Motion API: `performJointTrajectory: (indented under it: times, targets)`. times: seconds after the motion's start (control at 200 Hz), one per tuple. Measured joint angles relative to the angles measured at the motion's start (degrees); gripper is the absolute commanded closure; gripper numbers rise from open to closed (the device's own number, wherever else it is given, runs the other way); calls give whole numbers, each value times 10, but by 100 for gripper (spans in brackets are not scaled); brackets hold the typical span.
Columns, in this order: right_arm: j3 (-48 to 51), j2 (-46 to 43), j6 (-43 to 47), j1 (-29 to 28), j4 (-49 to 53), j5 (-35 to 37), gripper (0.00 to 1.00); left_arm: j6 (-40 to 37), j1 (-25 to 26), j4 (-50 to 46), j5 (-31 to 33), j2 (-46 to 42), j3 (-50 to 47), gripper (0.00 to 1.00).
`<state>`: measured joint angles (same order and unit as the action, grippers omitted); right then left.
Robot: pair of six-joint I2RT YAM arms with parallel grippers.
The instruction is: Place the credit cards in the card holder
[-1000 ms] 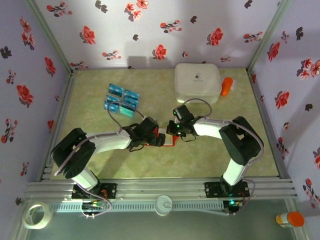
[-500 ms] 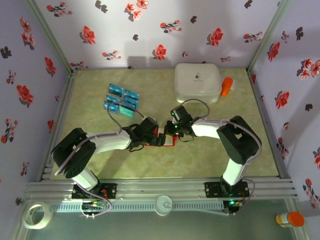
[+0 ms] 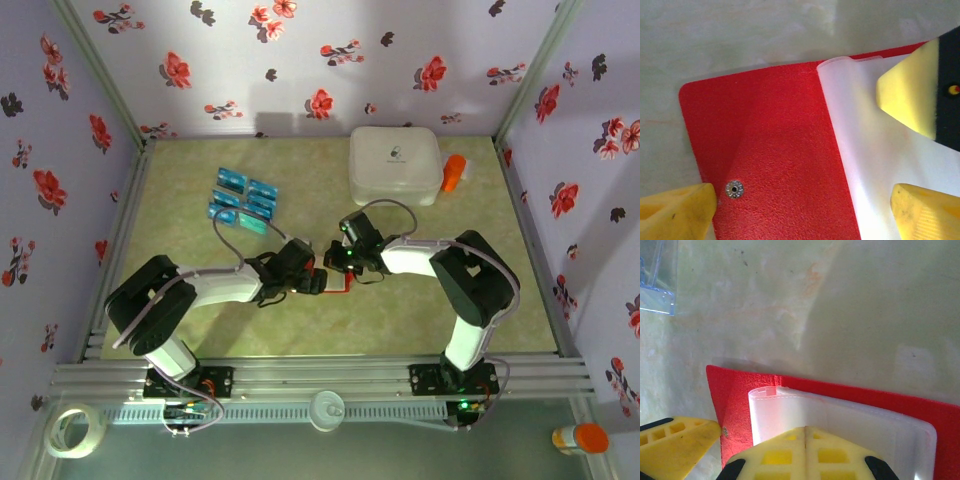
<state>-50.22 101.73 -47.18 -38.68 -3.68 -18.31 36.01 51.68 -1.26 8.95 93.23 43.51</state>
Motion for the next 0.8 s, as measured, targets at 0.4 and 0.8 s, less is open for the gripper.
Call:
performJointTrajectory:
  times: [0.4, 0.8]
  targets:
    - [5, -39, -15, 6, -2, -2, 63, 0, -4, 28, 12, -8, -22, 30]
    - [16, -38, -26, 7, -24, -3, 56, 0, -3, 47, 3, -11, -30, 25]
